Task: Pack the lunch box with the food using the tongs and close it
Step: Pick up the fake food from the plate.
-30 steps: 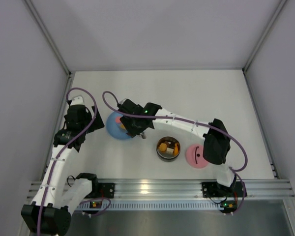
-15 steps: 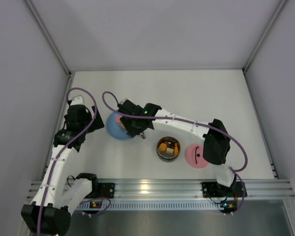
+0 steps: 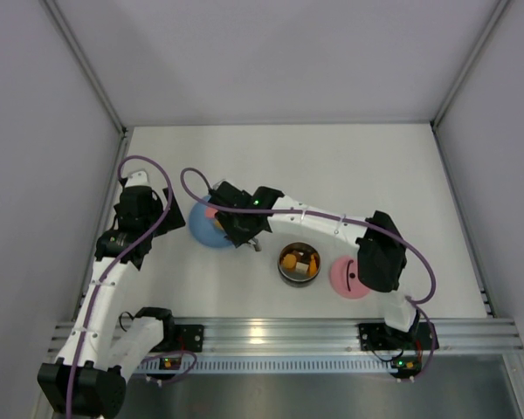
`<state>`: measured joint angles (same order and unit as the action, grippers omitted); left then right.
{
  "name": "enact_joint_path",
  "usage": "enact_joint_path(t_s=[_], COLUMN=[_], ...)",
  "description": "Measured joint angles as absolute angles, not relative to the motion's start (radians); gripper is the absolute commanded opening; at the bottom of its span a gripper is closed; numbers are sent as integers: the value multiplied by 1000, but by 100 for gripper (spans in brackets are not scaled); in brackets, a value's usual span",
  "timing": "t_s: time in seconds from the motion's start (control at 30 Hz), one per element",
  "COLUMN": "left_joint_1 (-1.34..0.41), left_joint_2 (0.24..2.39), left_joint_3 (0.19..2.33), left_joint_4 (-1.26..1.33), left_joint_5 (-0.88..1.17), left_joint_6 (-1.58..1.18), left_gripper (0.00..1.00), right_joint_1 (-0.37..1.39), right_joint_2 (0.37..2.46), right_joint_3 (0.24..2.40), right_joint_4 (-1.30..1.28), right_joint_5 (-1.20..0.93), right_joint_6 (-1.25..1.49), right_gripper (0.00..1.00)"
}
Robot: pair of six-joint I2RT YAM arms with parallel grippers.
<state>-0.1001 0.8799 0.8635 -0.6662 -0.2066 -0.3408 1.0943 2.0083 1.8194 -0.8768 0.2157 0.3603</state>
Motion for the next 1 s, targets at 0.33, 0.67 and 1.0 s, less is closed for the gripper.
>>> enact_joint_path(t_s=[0.33,0.67,1.0], left_joint_1=[-100,-100,-100], left_joint_2=[880,880,880], left_joint_3=[863,863,863], left_joint_4=[-666,-666,-666], left_joint_5=[-207,-207,-207], left_joint_6=[-341,-341,-341], left_gripper=[99,99,99], right_joint_1=[1099,1099,1099], right_joint_2=[2006,1884,1678], right_joint_3=[1798,1794,1720], right_joint_4=[-874,-884,-907], right_joint_5=[220,242,273], right_joint_6=[363,360,364], right_gripper=[27,27,27])
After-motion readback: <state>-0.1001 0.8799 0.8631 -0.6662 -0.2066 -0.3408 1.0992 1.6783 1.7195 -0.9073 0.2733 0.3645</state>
